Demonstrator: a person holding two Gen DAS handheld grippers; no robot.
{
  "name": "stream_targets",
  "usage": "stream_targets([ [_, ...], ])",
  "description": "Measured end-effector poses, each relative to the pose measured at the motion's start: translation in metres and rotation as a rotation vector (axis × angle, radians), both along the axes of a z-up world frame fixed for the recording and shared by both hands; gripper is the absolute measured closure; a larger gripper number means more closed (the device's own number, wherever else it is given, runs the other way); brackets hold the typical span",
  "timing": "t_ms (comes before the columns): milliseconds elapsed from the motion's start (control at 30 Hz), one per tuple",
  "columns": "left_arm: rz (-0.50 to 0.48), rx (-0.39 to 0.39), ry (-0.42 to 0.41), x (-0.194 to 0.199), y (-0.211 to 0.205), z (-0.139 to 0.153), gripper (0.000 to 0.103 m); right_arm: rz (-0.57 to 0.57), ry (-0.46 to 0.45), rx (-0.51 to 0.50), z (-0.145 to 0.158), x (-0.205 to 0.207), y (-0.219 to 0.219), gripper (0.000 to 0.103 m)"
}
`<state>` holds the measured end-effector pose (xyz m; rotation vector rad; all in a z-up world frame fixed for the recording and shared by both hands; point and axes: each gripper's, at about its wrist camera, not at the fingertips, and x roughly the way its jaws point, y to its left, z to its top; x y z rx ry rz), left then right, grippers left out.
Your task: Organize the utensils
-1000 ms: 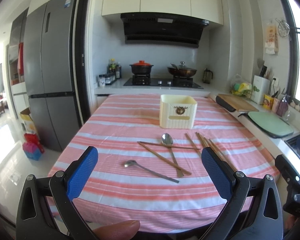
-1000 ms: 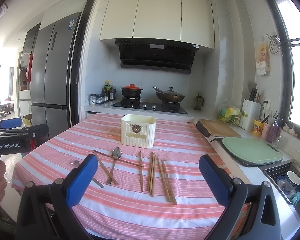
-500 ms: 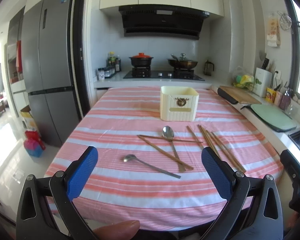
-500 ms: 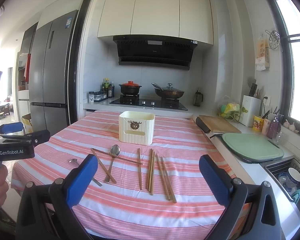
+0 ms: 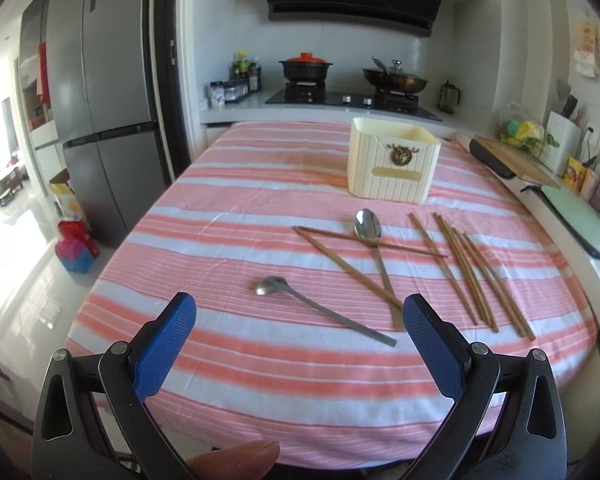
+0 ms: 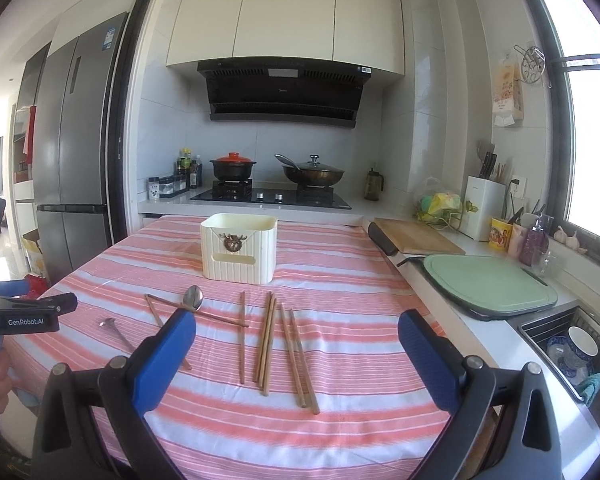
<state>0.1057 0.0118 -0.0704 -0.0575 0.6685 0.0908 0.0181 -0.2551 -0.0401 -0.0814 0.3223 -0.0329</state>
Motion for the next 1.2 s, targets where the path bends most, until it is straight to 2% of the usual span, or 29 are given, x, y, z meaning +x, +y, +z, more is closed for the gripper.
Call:
stream_targets([
  [300, 0.038, -0.028, 0.106, 0.052, -0.009, -0.036, 0.000, -0.072, 0.083, 0.018, -0.021, 0.047, -0.038, 0.000],
  [600, 0.161, 0.007, 0.246, 0.106, -0.001, -0.097, 0.000, -0.056, 0.160, 0.023, -0.044, 0.065, -0.035, 0.000],
  [733, 0.177, 0.028, 0.293, 0.111, 0.009, -0.114, 0.000, -0.042, 0.177, 0.022, -0.048, 0.068, -0.030, 0.000],
  [867, 0.180, 0.033, 0.303, 0.104, 0.029, -0.115, 0.000, -0.043, 0.182, 0.027, -0.049, 0.072, -0.030, 0.000],
  [1000, 0.182, -0.076, 0.356, 0.104, 0.056, -0.116, 0.001, -0.040, 0.201, 0.043, -0.053, 0.078, -0.028, 0.000],
  [1067, 0.185, -0.095, 0.370, 0.105, 0.063, -0.114, 0.001, -0.031, 0.209, 0.047, -0.055, 0.081, -0.024, 0.000],
  [1100, 0.171, -0.100, 0.375, 0.107, 0.064, -0.114, 0.002, -0.025, 0.211, 0.048, -0.056, 0.082, -0.023, 0.000],
  [1167, 0.143, -0.105, 0.366, 0.113, 0.063, -0.112, 0.015, -0.015, 0.214, 0.048, -0.057, 0.083, -0.018, 0.000],
  [1200, 0.131, -0.090, 0.359, 0.116, 0.062, -0.110, 0.030, -0.011, 0.214, 0.048, -0.057, 0.083, -0.017, 0.000],
])
